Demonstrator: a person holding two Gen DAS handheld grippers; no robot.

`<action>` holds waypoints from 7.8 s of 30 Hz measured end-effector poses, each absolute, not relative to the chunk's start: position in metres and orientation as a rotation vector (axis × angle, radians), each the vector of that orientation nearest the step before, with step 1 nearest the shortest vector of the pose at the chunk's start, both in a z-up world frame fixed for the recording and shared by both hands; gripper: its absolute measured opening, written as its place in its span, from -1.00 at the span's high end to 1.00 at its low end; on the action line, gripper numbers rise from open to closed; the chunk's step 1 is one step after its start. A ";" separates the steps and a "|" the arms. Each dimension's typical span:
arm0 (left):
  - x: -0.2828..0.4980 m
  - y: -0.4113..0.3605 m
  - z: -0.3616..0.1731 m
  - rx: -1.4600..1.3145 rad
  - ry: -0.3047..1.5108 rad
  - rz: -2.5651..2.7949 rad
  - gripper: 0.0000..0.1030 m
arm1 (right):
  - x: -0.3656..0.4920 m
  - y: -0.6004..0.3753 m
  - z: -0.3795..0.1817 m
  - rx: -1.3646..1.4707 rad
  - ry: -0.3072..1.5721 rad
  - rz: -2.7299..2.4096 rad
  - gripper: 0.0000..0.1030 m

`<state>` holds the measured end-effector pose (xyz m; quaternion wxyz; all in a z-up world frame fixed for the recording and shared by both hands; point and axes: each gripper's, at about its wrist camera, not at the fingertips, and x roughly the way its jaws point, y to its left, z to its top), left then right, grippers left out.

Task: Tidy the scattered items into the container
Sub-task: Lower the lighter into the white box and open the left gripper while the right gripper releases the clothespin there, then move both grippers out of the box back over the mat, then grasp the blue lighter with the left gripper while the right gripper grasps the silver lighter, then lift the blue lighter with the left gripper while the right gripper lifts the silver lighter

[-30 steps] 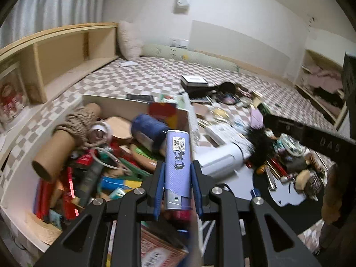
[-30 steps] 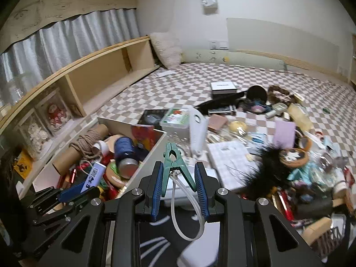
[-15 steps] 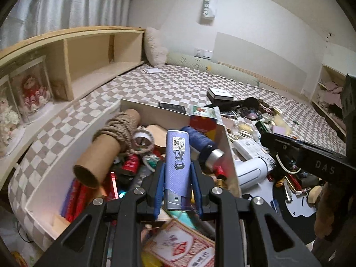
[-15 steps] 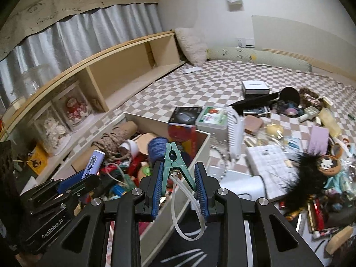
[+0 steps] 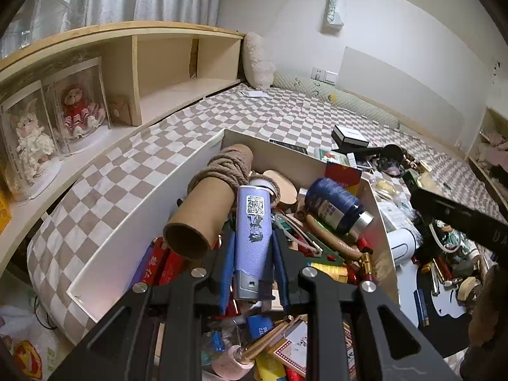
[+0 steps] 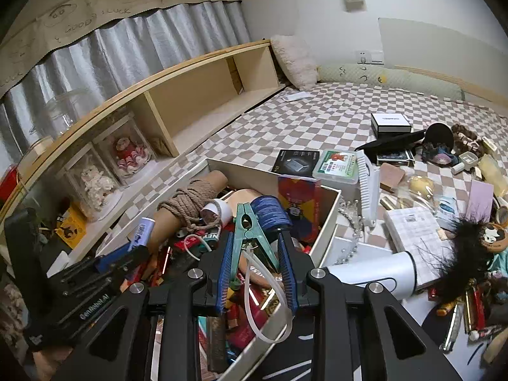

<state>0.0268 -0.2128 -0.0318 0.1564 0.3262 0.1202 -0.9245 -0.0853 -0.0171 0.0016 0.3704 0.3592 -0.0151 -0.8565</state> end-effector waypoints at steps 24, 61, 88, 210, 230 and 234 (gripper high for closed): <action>0.047 -0.206 -0.022 0.919 0.282 -2.687 0.15 | -0.063 -0.044 -0.002 0.907 -0.029 -2.100 0.43; 0.050 -0.198 -0.021 0.830 0.280 -2.646 -0.91 | -0.063 0.005 -0.007 0.925 -0.076 -2.184 -0.58; 0.012 -0.090 0.002 0.784 0.159 -2.946 -1.00 | -0.083 0.160 0.008 0.891 -0.080 -2.564 -1.00; -0.045 -0.003 -0.158 1.398 0.236 -2.802 0.54 | -0.056 0.212 -0.156 1.342 -0.016 -2.553 0.53; -0.041 0.020 -0.161 1.361 0.045 -2.816 0.39 | -0.047 0.209 -0.159 1.303 0.034 -2.582 0.53; -0.042 0.021 -0.161 1.382 0.013 -2.800 0.39 | -0.047 0.207 -0.160 1.297 0.054 -2.595 0.53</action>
